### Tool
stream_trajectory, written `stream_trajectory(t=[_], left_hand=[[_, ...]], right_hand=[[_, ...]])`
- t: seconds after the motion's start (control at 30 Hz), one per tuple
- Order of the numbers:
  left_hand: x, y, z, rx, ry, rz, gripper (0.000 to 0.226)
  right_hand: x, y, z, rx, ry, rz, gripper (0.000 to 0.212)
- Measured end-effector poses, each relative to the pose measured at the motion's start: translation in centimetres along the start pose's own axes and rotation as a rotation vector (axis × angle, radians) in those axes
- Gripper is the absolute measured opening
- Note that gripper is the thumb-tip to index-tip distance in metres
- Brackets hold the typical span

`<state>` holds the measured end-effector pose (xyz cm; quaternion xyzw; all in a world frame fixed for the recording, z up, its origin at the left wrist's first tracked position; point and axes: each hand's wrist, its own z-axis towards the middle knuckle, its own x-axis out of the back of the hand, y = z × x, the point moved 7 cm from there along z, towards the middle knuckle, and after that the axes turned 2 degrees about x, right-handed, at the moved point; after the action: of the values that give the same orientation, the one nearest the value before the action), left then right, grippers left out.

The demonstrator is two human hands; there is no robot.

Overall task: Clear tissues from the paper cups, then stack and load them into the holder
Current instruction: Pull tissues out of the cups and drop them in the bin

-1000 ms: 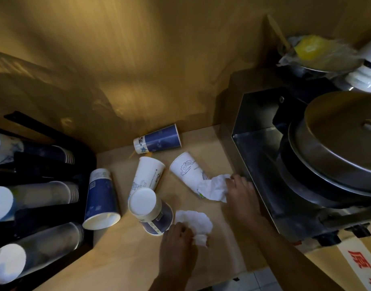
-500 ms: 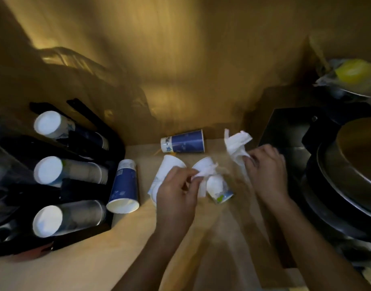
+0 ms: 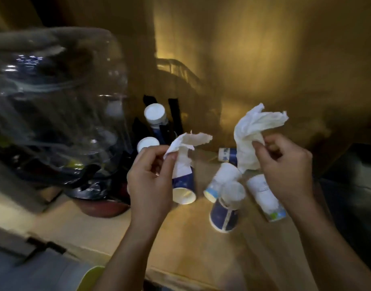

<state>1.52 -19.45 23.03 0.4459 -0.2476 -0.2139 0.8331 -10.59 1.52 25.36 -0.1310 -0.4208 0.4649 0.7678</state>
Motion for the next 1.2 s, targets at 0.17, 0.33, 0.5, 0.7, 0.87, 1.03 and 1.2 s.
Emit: stream_trajectory(t=[0.17,0.33,0.5,0.7,0.87,1.03,1.2], left_hand=[[11.2,-2.3,-0.7,0.052,0.121,0.013,0.017],[22.3,-6.2,-2.9,0.19,0.277,-0.007,0.016],[30.8,-9.3,-6.2,0.315,0.398,-0.003,0.027],[35.6,-12.2,-9.8,0.381,0.525,0.047,0.028],[35.6,-16.8,-12.9,0.529,0.491,0.048,0.026],[33.5,-24.0,-16.9,0.729,0.418,0.096,0.024],[30.8,-32.6,-22.1,0.936,0.4,0.14,0.027]], right_hand=[[-4.5,-10.3,-2.5,0.162,-0.021,0.165,0.013],[-10.0,-18.8,-6.2,0.328,-0.071,0.295,0.019],[-15.5,-24.6,-9.9,0.386,-0.228,0.329,0.01],[-19.9,-28.3,-13.5,0.473,-0.411,0.419,0.015],[-24.6,-26.9,-17.9,0.413,-0.561,0.442,0.014],[-30.4,-22.4,-23.4,0.307,-0.715,0.404,0.02],[-36.7,-16.8,-30.1,0.205,-0.886,0.323,0.014]])
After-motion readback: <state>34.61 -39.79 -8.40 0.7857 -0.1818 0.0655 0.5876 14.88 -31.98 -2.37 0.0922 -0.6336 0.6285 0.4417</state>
